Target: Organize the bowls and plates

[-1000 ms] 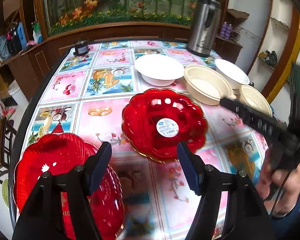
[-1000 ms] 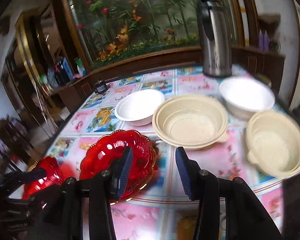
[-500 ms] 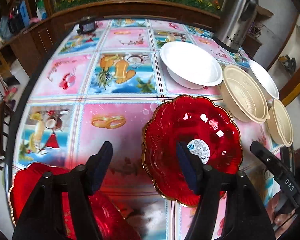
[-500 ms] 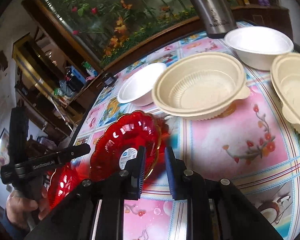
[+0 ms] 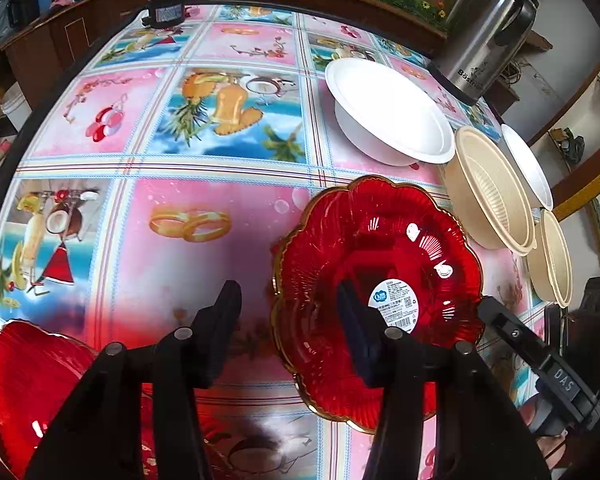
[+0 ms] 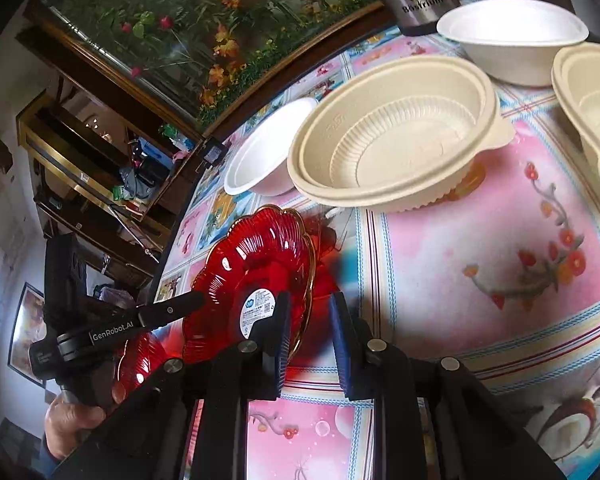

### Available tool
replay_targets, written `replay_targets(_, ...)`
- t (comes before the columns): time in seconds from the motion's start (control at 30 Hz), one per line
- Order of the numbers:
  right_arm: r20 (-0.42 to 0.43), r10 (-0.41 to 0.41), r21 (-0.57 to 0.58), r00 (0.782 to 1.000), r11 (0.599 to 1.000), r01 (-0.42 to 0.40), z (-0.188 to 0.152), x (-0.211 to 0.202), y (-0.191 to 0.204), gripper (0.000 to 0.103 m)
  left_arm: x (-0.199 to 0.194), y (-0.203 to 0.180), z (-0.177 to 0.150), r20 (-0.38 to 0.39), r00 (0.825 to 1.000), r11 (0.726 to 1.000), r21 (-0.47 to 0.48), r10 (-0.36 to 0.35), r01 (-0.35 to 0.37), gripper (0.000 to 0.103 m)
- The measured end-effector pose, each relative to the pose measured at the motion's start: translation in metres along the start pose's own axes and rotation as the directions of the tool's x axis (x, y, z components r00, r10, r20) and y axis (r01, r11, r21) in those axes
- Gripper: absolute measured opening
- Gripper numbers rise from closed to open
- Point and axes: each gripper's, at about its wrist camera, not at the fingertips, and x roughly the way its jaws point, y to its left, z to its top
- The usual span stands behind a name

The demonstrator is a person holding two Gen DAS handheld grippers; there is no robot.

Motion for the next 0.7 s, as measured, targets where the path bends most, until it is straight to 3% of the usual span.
replay_targets(0.13,-0.016,-0.007,-0.013,1.000,1.000,0.006,-0.001,0.008,0.003,0.018,0.006,-0.005,-0.003,-0.017,1.000,1.000,0.004,-0.020,0.020,0.046)
replay_targets(0.17,-0.023,0.002,-0.017,1.000,1.000,-0.002,-0.002,0.009,0.004,0.016,0.006,-0.008,-0.004,-0.020,0.999,1.000,0.008,-0.029,0.029,0.038)
replay_targets(0.2,-0.024,0.002,-0.024,1.000,1.000,-0.002,-0.003,0.010,0.005,0.010,0.007,-0.011,-0.005,-0.020,0.999,1.000,0.015,-0.026,0.026,0.037)
replay_targets(0.33,0.009,-0.038,-0.057,0.999,0.998,0.038,-0.003,0.004,0.007,0.009,0.004,-0.020,-0.012,-0.003,1.000,0.999,0.039,-0.014,0.014,0.031)
replay_targets(0.7,0.081,-0.052,-0.104,0.995,0.993,0.060,-0.004,-0.014,0.014,0.010,-0.014,-0.032,-0.026,0.070,0.997,0.996,0.081,0.018,-0.023,0.031)
